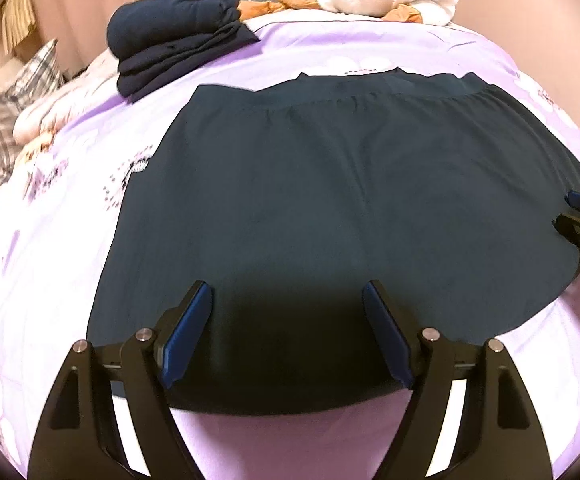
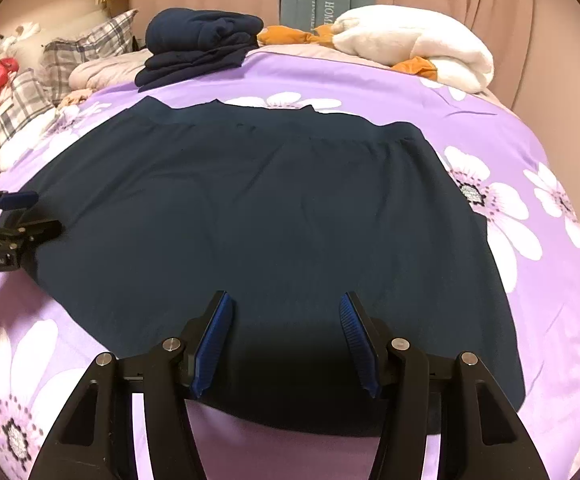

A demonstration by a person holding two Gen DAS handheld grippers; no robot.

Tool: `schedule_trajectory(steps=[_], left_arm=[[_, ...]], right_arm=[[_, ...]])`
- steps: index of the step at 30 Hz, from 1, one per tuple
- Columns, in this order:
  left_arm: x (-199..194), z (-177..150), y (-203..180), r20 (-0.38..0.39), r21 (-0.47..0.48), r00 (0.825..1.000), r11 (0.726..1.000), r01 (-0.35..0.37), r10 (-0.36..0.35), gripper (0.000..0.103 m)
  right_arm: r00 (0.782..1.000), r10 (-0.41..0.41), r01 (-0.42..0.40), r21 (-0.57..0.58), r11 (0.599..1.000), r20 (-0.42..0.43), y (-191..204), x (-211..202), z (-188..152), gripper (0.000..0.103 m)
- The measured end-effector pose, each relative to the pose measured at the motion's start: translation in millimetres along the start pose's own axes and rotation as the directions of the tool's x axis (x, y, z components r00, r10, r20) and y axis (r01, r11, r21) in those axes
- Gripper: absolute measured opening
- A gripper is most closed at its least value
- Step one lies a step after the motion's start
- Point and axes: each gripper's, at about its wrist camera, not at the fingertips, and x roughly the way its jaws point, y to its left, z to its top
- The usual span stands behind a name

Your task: Fold large clothes

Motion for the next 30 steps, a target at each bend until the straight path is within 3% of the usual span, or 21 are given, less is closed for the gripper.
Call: schedule_trajectory(steps=[8, 10, 12, 20, 30], left_arm=[[-4, -10, 17, -0.014, -0.076, 1.000, 0.997, 0.016, -0.017, 0.083], [-5, -11, 19, -0.014, -0.083, 1.000, 0.996, 0.014, -0.015, 0.084], [-5, -13, 22, -0.014, -0.090, 1.000, 0.996, 0.015, -0.016, 0.085], [-5, -17, 35, -0.015, -0.120, 1.000, 0.993, 0.005, -0.007, 0.087], [-7, -19, 41, -0.017, -0.124, 1.000, 0.992, -0.004, 0.002, 0.087]], right_arm=[[1.000, 0.004, -0.004, 0.049, 0.999, -0.001, -8, -3, -5, 0.056], [1.000, -0.019, 0.019, 0.059, 0.998, -0.005, -11, -3, -6, 0.064], [0.999, -0.038, 0.039, 0.089, 0.995, -0.014, -17, -3, -9, 0.067], [0.999, -0.036, 0.039, 0.224, 0.974, -0.018, -54, -9, -22, 0.067], [0.999, -0.047, 0.050, 0.256, 0.965, -0.017, -66, -13, -25, 0.067]])
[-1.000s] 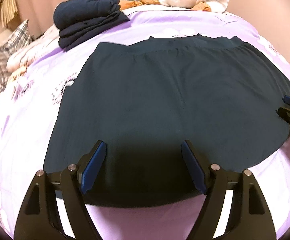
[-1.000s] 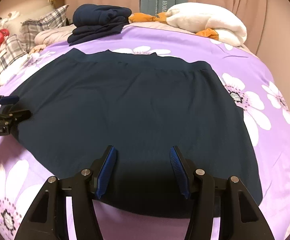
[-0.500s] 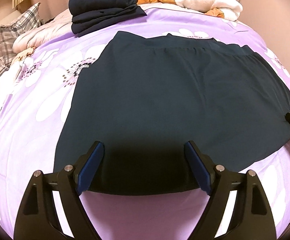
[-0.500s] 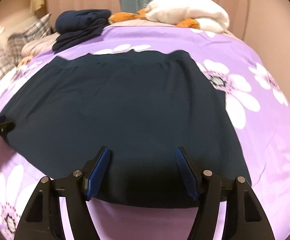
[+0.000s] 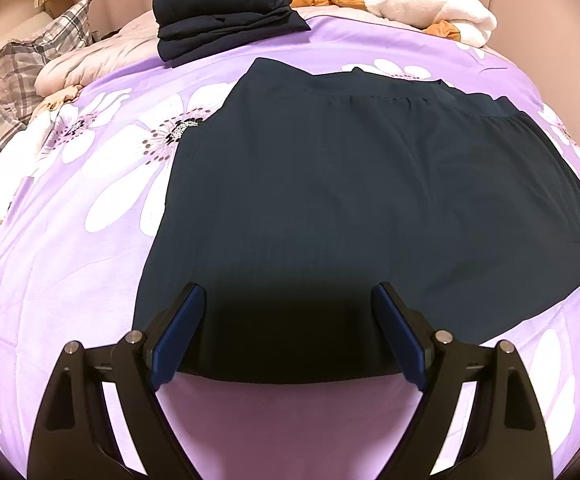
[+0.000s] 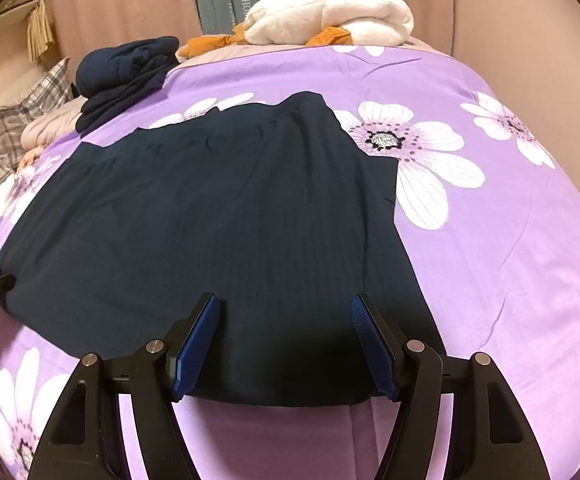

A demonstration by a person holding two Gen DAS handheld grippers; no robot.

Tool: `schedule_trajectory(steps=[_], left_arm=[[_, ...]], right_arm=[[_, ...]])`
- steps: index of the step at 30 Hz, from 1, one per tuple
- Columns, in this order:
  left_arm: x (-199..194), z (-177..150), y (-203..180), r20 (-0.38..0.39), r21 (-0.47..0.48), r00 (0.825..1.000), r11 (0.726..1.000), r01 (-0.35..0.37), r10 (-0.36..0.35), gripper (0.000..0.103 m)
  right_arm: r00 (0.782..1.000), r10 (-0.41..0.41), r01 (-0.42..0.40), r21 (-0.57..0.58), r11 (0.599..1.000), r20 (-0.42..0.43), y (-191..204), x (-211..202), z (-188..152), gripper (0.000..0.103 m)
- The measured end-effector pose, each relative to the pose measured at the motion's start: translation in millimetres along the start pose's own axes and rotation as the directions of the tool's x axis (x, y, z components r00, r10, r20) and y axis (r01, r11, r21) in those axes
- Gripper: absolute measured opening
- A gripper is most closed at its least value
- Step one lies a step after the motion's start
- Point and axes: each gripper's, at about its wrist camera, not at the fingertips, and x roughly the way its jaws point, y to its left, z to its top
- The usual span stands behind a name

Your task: Fold large clothes

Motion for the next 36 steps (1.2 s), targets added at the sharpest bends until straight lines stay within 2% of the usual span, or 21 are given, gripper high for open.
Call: schedule_trajectory(steps=[33, 36], left_arm=[[-8, -11, 37, -0.025, -0.084, 0.999, 0.995, -0.047, 0.045, 0.090], [-8, -12, 40, -0.029, -0.091, 0.998, 0.994, -0.052, 0.050, 0.090]], right_arm=[[0.999, -0.047, 0.047, 0.045, 0.998, -0.003, -15, -9, -5, 0.067], [0.997, -0.072, 0.072, 0.049, 0.996, -0.007, -18, -10, -6, 0.067]])
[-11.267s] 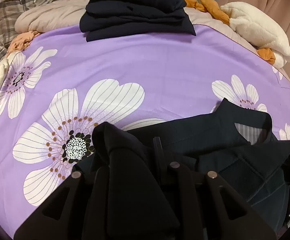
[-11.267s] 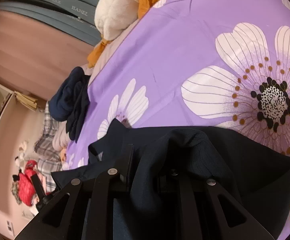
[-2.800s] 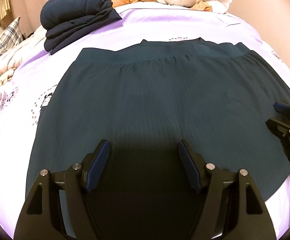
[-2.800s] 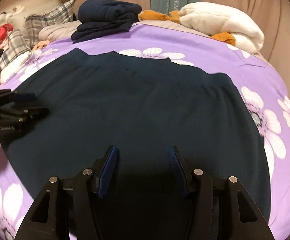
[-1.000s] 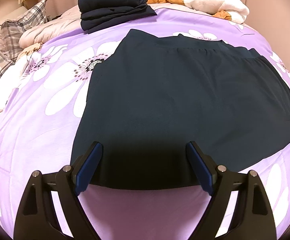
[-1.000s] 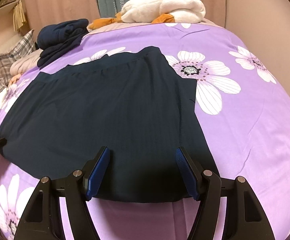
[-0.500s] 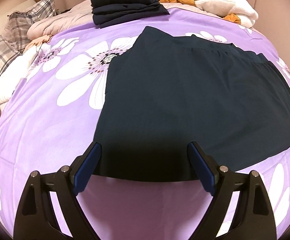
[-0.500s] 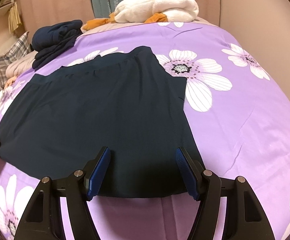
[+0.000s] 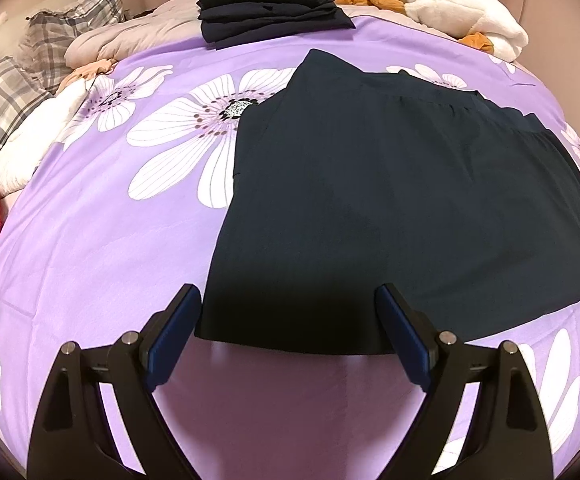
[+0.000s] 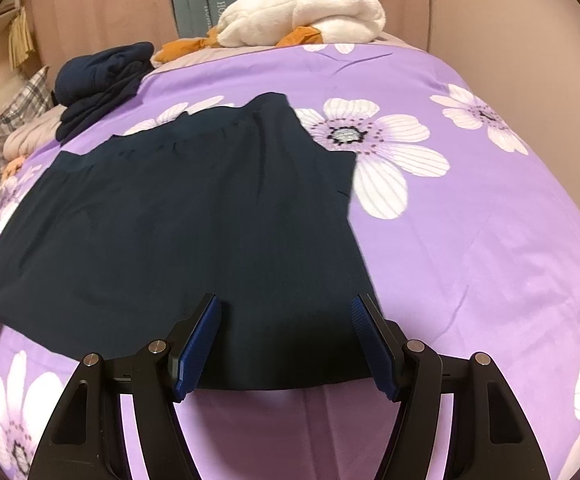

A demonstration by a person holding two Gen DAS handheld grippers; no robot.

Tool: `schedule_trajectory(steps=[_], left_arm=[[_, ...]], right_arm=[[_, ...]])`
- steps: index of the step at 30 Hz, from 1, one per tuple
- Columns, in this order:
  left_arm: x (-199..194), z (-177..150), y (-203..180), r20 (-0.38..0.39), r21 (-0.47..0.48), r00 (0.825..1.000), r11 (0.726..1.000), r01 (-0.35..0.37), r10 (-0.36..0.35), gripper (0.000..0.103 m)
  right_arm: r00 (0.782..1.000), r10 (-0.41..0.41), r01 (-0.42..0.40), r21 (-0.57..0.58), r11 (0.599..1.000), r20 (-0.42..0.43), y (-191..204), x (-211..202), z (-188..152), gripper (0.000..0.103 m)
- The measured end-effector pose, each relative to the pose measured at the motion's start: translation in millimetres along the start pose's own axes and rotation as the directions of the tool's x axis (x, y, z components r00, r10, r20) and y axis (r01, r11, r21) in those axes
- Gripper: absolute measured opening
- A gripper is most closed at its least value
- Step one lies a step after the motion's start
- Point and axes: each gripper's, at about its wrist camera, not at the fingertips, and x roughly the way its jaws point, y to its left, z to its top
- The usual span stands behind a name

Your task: Fold large clothes

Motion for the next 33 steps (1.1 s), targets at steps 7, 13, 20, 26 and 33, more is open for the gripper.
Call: schedule_trajectory(steps=[7, 13, 20, 26, 33], left_arm=[[2, -2, 10, -0.016, -0.033, 1.000, 0.999, -0.019, 0.018, 0.090], [2, -3, 17, -0.027, -0.047, 0.999, 0.998, -0.037, 0.036, 0.090], [1, -4, 24, -0.033, -0.057, 0.998, 0.996, -0.063, 0.061, 0.090], [-6, -3, 27, -0.024, -0.052, 0.996, 0.994, -0.092, 0.091, 0.088], [-17, -3, 29, -0.018, -0.064, 0.993, 0.991, -0.115, 0.114, 0.087]], right_arm=[[0.999, -0.030, 0.031, 0.061, 0.998, -0.025, -15, 1, -5, 0.067], [0.999, -0.008, 0.012, 0.125, 0.992, -0.034, -27, 3, -9, 0.067], [0.999, -0.022, 0.025, 0.125, 0.992, -0.031, -29, 1, -9, 0.067], [0.999, -0.038, 0.042, 0.143, 0.989, -0.030, -37, -3, -10, 0.067], [0.995, -0.093, 0.096, 0.139, 0.986, -0.025, -41, -12, -7, 0.067]])
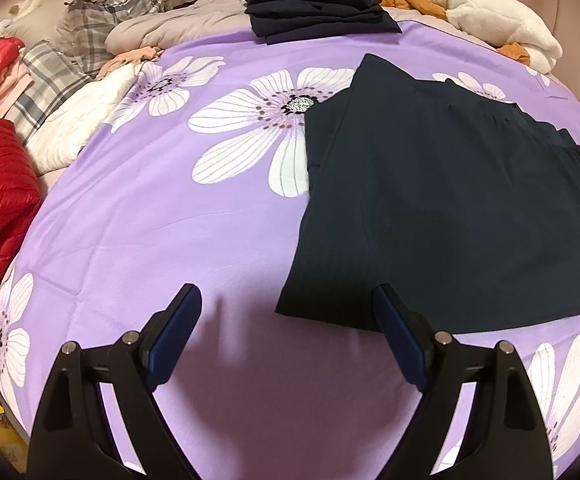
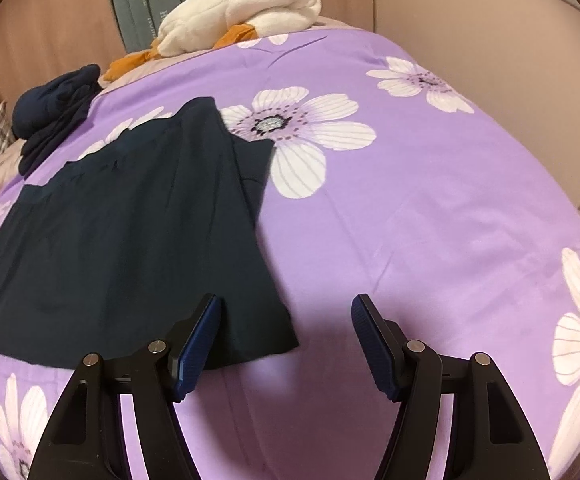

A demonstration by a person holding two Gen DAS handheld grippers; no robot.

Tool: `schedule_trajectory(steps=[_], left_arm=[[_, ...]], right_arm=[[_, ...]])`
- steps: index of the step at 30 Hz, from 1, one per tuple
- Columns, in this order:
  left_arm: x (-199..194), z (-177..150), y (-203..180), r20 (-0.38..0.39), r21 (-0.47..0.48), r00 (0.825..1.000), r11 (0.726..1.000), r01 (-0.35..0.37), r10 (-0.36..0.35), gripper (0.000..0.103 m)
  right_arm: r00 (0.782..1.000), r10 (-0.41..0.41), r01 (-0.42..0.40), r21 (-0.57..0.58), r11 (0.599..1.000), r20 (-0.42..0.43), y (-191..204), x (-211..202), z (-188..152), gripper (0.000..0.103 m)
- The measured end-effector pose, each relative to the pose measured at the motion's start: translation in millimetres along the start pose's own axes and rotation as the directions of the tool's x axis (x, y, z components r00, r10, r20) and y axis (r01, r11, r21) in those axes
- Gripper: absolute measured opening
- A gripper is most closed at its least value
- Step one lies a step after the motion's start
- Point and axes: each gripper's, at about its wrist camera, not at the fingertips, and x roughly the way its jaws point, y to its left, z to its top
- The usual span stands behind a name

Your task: Fold large clothes

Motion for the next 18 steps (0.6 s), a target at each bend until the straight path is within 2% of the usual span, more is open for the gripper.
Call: schedule_trajectory(steps=[5, 8, 10, 12, 14, 18], left_arm=[[-19, 1, 2, 0.006, -0.007, 1.000, 1.000, -0.001, 0.001, 0.088], [-36, 3, -3, 0.011, 0.012, 1.000, 1.000, 0.012, -0.012, 0.090], [-51, 5, -7, 0.025, 0.031, 1.000, 0.999, 0.018, -0.019, 0.092], [-66, 7, -13, 0.037, 0.053, 0.999, 0.998, 0.026, -0.028, 0.098], [-85, 9, -18, 0.057, 0.064, 0.998, 0.998, 0.024, -0.028, 0.099], [-129, 16, -26, 0.100, 0.065, 0.993, 0.997, 0.051, -0.057, 0.102]], right_arm=[[0.999, -0.033, 0.033, 0.004, 0.999, 0.008, -2, -13, 2, 0.067], [1.000, 0.000, -0.001, 0.007, 1.000, 0.017, 1, -28, 6, 0.067], [0.999, 0.028, -0.029, 0.002, 1.000, 0.022, 6, -40, 9, 0.074], [0.998, 0.051, -0.051, -0.014, 0.999, 0.040, 15, -57, 14, 0.078], [0.996, 0.077, -0.075, -0.031, 0.997, 0.052, 24, -72, 18, 0.082], [0.988, 0.143, -0.139, -0.067, 0.988, 0.055, 42, -102, 25, 0.096]])
